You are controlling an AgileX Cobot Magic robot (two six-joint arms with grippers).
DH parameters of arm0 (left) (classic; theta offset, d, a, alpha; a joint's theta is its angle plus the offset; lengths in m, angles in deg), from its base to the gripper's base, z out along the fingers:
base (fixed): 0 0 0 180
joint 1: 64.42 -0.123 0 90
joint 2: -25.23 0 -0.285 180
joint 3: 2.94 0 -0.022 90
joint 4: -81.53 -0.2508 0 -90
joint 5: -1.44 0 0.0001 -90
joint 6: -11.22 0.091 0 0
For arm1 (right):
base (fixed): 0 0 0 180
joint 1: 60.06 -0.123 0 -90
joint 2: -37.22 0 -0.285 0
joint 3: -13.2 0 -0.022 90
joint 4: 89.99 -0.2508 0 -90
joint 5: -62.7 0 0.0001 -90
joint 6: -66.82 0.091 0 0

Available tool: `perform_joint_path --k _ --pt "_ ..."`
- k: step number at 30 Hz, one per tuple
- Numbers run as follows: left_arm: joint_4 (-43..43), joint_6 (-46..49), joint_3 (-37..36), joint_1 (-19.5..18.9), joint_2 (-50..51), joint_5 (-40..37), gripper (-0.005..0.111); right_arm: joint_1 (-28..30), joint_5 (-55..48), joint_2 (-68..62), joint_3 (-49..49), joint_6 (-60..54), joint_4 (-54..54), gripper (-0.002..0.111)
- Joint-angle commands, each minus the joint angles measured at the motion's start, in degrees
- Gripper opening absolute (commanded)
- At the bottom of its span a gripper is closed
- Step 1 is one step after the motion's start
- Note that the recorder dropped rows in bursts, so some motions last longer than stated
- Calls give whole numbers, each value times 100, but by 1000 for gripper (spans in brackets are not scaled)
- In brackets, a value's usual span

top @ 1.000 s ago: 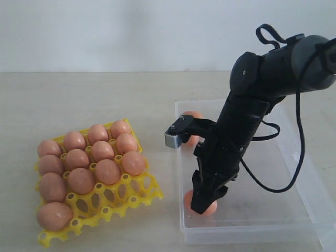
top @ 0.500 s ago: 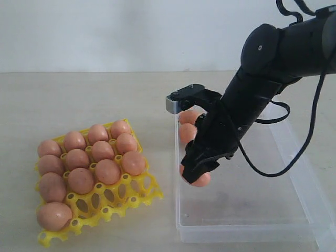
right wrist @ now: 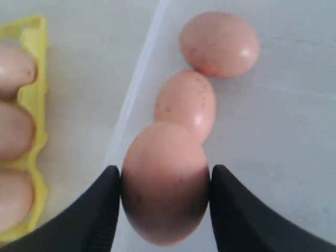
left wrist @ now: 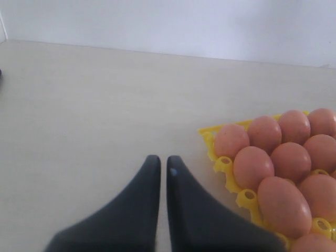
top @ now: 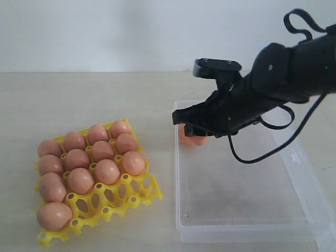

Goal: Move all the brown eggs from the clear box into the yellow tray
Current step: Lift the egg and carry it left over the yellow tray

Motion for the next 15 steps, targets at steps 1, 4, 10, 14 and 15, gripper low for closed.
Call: perform_joint_path --k 1,4,10,14,15 --pt "12 17 -15 -18 -20 23 4 5 1732 356 -876 424 -4 0" --pt "12 17 -15 -18 -20 23 4 5 2775 659 -1491 424 -4 0" --pt "12 17 -15 -18 -20 23 4 5 4043 1249 -1975 725 253 0" --pt "12 17 -15 -18 -20 23 4 5 5148 1393 -1975 2465 1592 0" --pt "12 17 -15 -18 -20 23 4 5 5559 1393 -1975 3110 1951 0"
